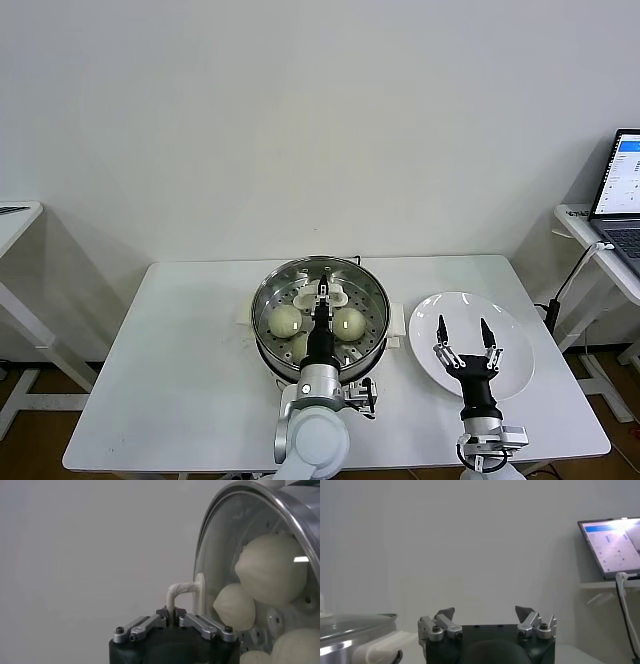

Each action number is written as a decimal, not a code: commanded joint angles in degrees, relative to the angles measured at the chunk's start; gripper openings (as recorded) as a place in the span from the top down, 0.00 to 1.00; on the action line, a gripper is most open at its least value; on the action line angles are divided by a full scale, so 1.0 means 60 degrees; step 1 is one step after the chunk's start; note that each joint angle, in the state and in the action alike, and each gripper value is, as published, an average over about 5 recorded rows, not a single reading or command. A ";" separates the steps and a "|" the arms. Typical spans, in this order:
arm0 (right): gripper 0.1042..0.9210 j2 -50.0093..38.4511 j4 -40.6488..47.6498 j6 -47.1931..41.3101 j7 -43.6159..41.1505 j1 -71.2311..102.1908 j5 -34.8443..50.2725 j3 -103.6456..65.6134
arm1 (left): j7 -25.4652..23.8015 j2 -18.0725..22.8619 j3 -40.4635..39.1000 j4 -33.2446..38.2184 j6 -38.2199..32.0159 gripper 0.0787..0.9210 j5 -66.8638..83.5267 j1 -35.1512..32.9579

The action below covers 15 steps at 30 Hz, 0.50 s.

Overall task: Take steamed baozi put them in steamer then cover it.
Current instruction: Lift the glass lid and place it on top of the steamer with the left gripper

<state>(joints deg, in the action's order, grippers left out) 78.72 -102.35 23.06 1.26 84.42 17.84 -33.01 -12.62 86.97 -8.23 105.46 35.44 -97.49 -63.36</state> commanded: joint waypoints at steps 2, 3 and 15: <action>0.12 -0.0020 0.0017 0.0003 0.0004 0.0005 -0.0003 0.0010 | 0.0034 -0.0230 -0.0010 0.0484 -0.0065 0.63 0.0003 -0.0295; 0.12 -0.0025 0.0020 0.0005 0.0005 0.0006 -0.0005 0.0011 | 0.0042 -0.0283 -0.0006 0.0584 -0.0072 0.58 0.0005 -0.0357; 0.12 -0.0052 0.0185 0.0054 0.0001 -0.0014 -0.0076 0.0079 | 0.0551 -0.1176 0.0059 0.2499 -0.0091 0.19 0.0404 -0.1508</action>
<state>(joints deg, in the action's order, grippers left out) 78.42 -101.76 23.26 1.26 84.42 17.51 -32.65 -11.37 83.59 -8.07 111.42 34.86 -96.97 -67.26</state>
